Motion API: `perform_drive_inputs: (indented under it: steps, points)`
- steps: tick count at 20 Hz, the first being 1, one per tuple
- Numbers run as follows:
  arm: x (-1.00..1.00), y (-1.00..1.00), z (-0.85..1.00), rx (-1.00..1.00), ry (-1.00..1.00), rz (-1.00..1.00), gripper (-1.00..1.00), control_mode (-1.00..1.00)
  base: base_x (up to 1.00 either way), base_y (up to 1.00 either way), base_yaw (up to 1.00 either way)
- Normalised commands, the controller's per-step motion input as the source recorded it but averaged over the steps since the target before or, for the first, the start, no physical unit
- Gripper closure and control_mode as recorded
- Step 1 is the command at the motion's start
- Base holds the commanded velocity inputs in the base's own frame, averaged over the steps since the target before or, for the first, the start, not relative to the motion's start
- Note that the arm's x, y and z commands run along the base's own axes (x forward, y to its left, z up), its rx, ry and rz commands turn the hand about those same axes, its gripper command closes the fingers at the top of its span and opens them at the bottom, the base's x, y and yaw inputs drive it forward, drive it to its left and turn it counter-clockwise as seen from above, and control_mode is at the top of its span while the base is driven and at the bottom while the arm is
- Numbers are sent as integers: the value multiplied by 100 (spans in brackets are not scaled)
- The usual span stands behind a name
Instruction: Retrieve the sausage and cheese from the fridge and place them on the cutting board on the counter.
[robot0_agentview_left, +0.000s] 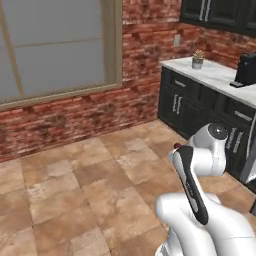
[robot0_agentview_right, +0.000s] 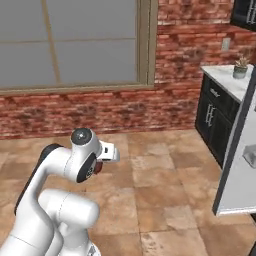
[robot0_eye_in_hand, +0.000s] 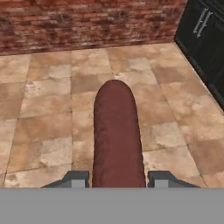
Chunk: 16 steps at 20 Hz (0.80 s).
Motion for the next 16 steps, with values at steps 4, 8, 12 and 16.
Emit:
perform_drive_inputs:
  steps: [4, 8, 12, 16]
  points:
    - [0, 0, 0, 0, 0, 0, 100, 100, -13, 0, 98]
    - [0, 0, 0, 0, 0, 0, 100, 100, -14, 0, 100]
    - [0, 0, 0, 0, 0, 0, 100, 100, -11, 0, 100]
    - [0, 0, 0, 0, 0, 0, 100, 100, -10, 0, 100]
